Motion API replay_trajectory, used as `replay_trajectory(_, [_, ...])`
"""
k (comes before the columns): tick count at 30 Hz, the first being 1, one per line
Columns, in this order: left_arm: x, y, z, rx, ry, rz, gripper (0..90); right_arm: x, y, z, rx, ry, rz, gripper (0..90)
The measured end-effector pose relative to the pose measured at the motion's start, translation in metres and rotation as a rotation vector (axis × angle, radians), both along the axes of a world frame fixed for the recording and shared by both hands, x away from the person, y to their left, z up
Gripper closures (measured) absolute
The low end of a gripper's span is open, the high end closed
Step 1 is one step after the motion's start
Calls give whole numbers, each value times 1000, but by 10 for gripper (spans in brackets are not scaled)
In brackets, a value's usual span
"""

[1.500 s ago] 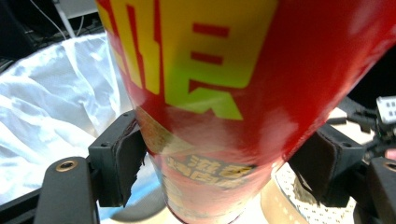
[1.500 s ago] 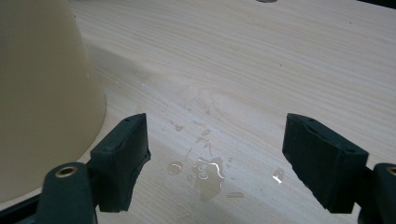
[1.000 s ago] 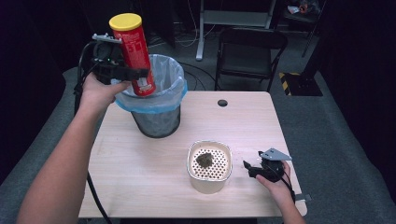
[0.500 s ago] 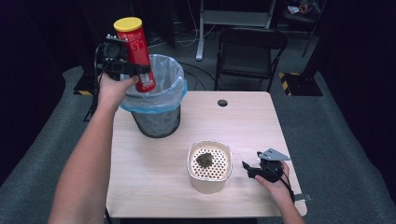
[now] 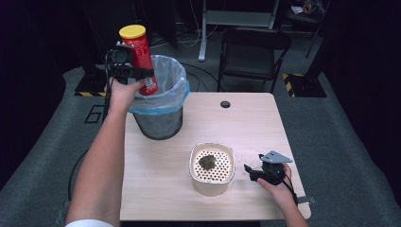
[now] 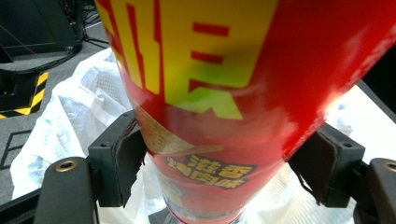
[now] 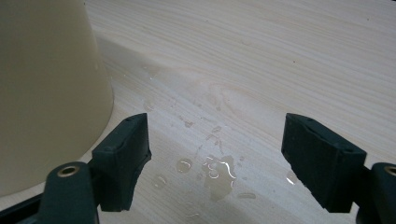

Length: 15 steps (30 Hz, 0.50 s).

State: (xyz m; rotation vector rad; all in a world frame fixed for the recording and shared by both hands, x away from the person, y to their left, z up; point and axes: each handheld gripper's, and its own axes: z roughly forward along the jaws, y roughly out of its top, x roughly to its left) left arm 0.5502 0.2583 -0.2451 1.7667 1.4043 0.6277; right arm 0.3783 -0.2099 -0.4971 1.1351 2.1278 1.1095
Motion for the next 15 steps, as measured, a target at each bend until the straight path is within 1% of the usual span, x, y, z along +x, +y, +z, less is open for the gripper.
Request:
replay_trajectory(3, [6,0,-5,10,17,1,234,-1,0,1,2,-6,-1,231])
replay_trajectory(5, [9,1,-8,1,25,5,233,-1,1,1,3,-6,-4,231])
replay_trajectory(6, [12,2,-11,-3,37,3,233,0,1,0,-3,-1,9,231])
replay_trajectory(8, [13,1,-13,-1,43,6,233,0,2,0,0,-5,4,231])
replay_trajectory(9, [14,0,-14,7,54,8,233,0,2,0,-2,-4,7,231])
replay_trajectory(11, [16,1,-17,4,77,-2,232,-1,2,0,1,-3,6,231])
replay_trajectory(13, [17,1,-18,1,84,-1,134,0,1,0,1,-7,9,231])
replay_trajectory(14, [17,2,-18,22,78,5,121,-1,1,0,4,-4,1,231])
replay_trajectory(15, [16,3,-18,23,76,14,121,-1,1,0,4,-4,1,231])
